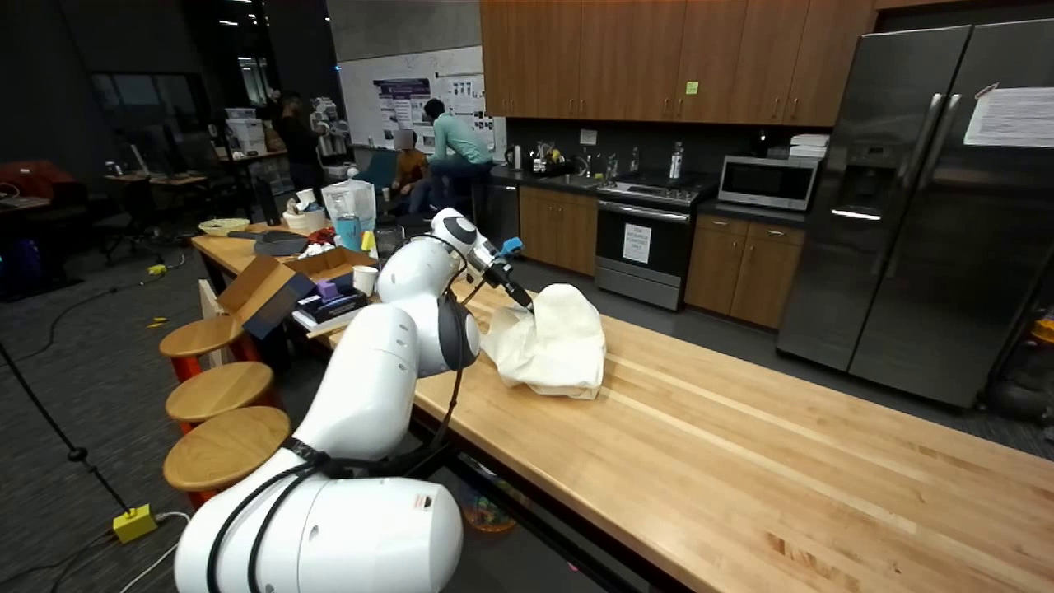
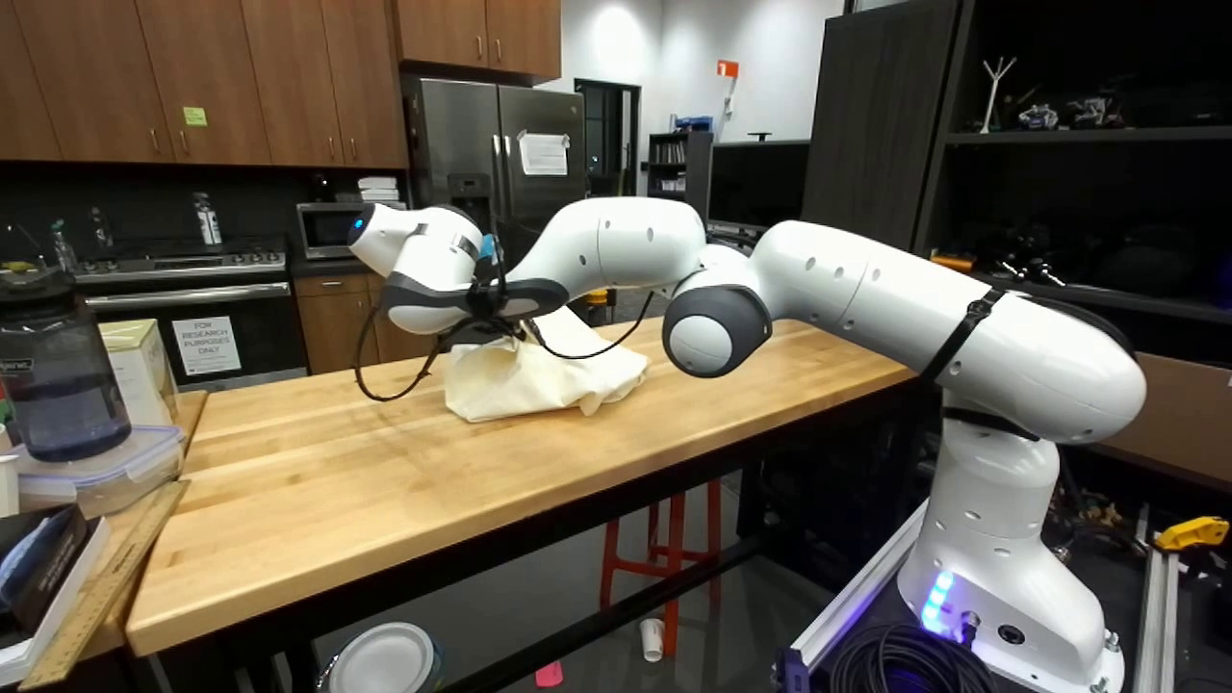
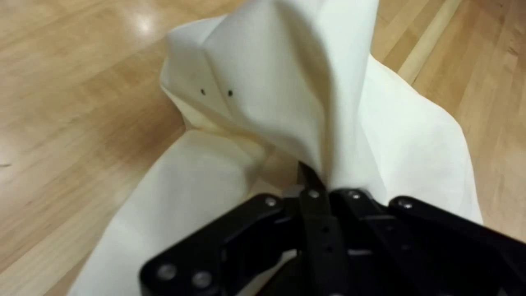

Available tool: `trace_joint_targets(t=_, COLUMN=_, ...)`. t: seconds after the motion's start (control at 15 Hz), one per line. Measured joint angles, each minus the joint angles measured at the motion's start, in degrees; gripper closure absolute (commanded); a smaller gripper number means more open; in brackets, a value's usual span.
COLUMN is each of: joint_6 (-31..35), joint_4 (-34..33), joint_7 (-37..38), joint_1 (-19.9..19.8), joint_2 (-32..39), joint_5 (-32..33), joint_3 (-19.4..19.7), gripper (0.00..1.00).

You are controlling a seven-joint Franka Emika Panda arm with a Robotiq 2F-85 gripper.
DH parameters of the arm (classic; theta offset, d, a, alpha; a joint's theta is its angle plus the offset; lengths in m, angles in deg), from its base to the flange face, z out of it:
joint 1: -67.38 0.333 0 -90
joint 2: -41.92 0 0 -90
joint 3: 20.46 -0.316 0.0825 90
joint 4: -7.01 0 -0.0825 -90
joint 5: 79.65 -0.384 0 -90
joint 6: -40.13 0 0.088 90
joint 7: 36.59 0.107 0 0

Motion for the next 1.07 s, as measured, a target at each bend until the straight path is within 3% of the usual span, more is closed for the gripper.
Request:
trace_joint_targets(t=0.47, joint_6=-3.32, joint_4=0.0, joint_7=5.02, joint_1=-11.07, joint_2=0.65, joint_5=-7.86, joint_3=-0.82, gripper=0.99)
trace_joint_targets(t=1.07, joint_6=-3.99, joint_4=-0.17, joint_7=17.47, joint_1=-25.35, joint_2=-0.87, joint_5=-13.69, joint_3=-0.81, gripper=0.99)
